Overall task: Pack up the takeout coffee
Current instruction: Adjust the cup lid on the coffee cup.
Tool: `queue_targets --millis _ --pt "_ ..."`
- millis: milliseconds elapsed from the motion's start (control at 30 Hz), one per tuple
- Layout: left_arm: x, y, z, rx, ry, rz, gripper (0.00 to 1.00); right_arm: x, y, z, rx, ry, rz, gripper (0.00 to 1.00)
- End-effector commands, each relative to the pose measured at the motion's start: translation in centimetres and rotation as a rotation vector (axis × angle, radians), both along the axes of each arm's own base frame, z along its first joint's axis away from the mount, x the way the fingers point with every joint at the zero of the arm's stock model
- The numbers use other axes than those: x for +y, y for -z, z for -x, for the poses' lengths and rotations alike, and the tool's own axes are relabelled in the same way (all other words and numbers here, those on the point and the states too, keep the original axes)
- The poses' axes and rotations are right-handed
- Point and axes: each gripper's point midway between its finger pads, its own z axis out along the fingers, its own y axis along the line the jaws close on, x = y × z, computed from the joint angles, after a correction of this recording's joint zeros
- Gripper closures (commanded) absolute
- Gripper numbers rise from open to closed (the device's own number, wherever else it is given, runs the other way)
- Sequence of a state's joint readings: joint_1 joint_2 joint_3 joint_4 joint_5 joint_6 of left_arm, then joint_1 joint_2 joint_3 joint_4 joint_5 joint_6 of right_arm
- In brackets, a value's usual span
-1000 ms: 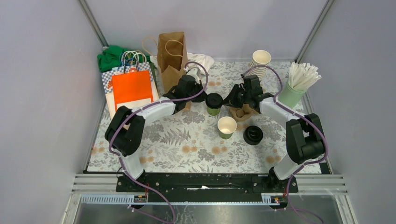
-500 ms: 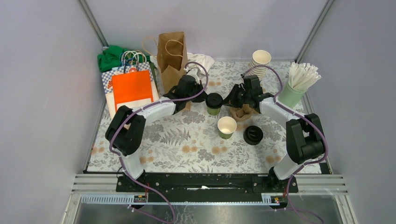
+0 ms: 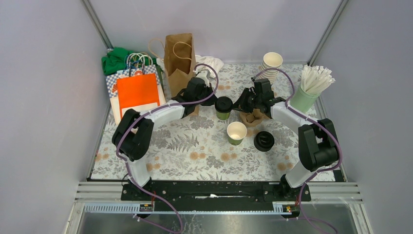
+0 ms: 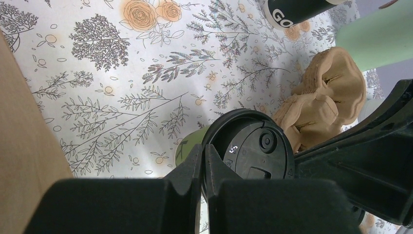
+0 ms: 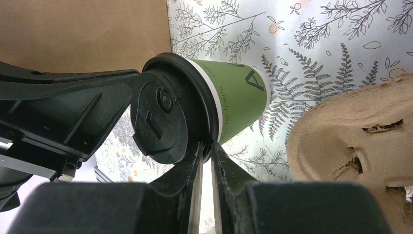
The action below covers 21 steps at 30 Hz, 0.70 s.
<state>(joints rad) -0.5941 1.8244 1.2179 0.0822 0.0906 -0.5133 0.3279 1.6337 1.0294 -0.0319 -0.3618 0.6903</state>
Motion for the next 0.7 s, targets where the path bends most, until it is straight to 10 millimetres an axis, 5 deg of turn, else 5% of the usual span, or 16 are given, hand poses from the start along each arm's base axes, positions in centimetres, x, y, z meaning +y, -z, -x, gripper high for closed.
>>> queue_targets --millis 0,467,667 --pt "3.4 11.0 6.7 0.34 0.06 -0.26 0.96 -1.2 4.0 1.8 0.115 0.002 0.083 0.83" --pt "2.5 8.2 5.7 0.295 0.075 -0.256 0.96 -1.5 7.1 3.6 0.19 0.002 0.09 0.84" --pt "1.5 6.6 3.9 0.249 0.081 -0.251 0.96 -1.1 4.1 2.7 0.129 -0.002 0.057 0.83"
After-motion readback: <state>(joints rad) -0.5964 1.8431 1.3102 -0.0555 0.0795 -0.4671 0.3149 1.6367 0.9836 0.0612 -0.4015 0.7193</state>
